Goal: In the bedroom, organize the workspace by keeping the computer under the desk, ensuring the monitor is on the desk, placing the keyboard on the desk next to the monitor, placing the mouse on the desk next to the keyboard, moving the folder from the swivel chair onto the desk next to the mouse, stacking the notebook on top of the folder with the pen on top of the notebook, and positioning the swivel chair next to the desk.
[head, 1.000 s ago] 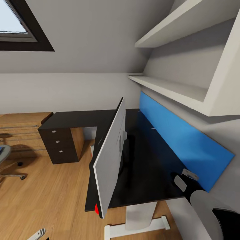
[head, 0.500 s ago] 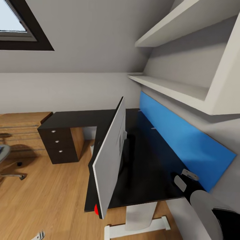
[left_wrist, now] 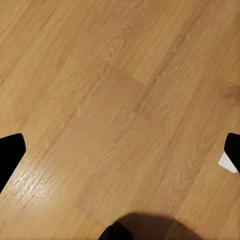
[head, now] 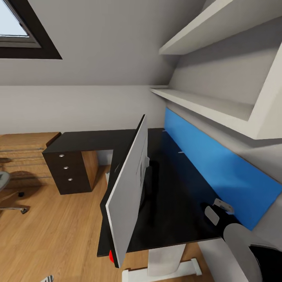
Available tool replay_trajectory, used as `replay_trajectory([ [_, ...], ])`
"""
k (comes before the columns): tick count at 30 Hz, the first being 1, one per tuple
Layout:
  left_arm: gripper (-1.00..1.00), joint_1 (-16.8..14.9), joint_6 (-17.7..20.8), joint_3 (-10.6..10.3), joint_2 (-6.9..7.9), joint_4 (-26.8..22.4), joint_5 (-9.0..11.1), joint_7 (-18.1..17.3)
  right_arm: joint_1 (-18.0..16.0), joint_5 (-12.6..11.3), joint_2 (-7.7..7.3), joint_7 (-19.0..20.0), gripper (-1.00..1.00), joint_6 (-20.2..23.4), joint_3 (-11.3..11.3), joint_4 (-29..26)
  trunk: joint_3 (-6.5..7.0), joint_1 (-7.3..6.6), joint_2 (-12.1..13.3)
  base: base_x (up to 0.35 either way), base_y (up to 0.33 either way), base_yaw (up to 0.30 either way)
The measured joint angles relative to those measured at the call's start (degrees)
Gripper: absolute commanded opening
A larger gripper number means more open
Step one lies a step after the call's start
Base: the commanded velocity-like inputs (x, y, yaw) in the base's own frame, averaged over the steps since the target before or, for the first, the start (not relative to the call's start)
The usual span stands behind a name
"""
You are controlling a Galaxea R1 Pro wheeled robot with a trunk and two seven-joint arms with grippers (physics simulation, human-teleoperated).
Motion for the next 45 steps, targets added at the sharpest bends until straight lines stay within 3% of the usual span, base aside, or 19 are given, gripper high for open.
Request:
replay_trajectory([
  [8,1.00,0.00,-0.05,0.08,-0.01,0.00,0.05,0.01,0.00,0.00,-0.11,-0.17,1.00,0.11,0.01,0.18,0.00,0.00,0.00,0.000,0.000,0.000],
  [11,1.00,0.00,-0.03,0.08,-0.01,0.00,0.06,0.01,0.00,-0.13,-0.84,-0.19,1.00,0.67,-0.03,0.27,0.00,0.00,0.00,0.000,0.000,0.000],
  [16,1.00,0.00,-0.02,0.09,-0.01,0.00,0.06,0.01,0.00,-2.24,-2.01,-0.06,1.00,6.71,-0.22,0.05,0.00,0.00,0.00,0.000,0.000,0.000],
  [21,1.00,0.00,-0.02,0.09,-0.01,0.00,0.05,0.01,0.00,-3.52,-2.46,0.05,1.00,9.77,-0.20,-0.08,0.00,0.00,0.00,0.000,0.000,0.000],
  [45,1.00,0.00,-0.08,0.00,-0.04,0.00,-0.03,0.01,0.00,-3.80,-2.30,0.23,1.00,10.17,-0.07,-0.10,0.00,0.00,0.00,0.000,0.000,0.000],
])
